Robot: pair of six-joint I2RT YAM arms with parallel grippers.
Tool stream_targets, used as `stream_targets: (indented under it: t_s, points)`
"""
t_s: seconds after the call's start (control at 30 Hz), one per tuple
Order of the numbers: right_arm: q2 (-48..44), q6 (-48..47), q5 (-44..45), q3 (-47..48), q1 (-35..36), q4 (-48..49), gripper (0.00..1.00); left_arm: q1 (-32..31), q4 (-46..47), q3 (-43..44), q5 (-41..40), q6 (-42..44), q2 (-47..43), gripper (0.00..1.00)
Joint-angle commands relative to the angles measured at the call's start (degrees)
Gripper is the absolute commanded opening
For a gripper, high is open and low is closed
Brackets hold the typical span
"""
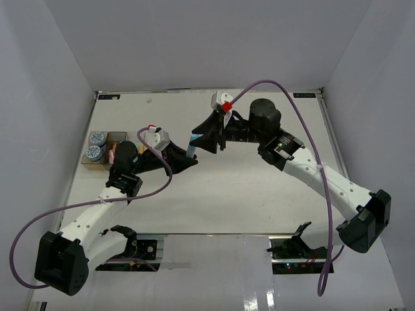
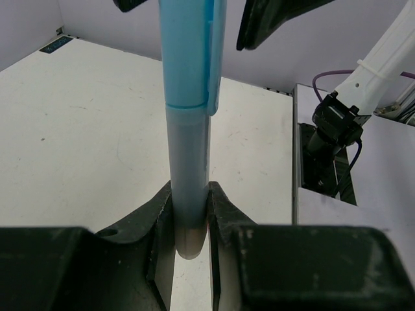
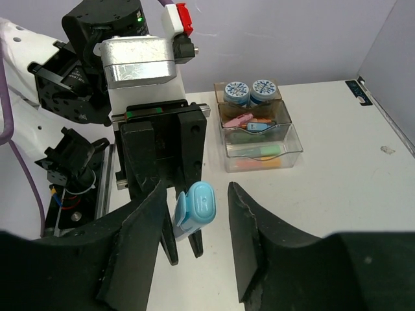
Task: Sort the stationery into containers
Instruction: Close the pen cap on the pen.
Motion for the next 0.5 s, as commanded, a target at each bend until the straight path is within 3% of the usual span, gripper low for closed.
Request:
stream_targets:
  t_s: [0.0, 0.3, 0.47]
  points:
    - [0.6, 0.4, -1.9, 0.3, -0.3, 2.5, 0.48, 0.1, 1.5, 1.8, 1.4, 0.1, -0.5, 0.09]
    - [1.4, 0.7, -4.4, -1.8, -0.3, 2.3, 0.29, 0.1, 2.4, 1.8, 2.7, -0.5, -0.8, 0.09]
    - [2.0, 0.9, -6.2, -2.7, -0.3, 1.3, 0.10, 0.1, 1.5, 2.4, 3.1, 1.2, -1.3, 0.09]
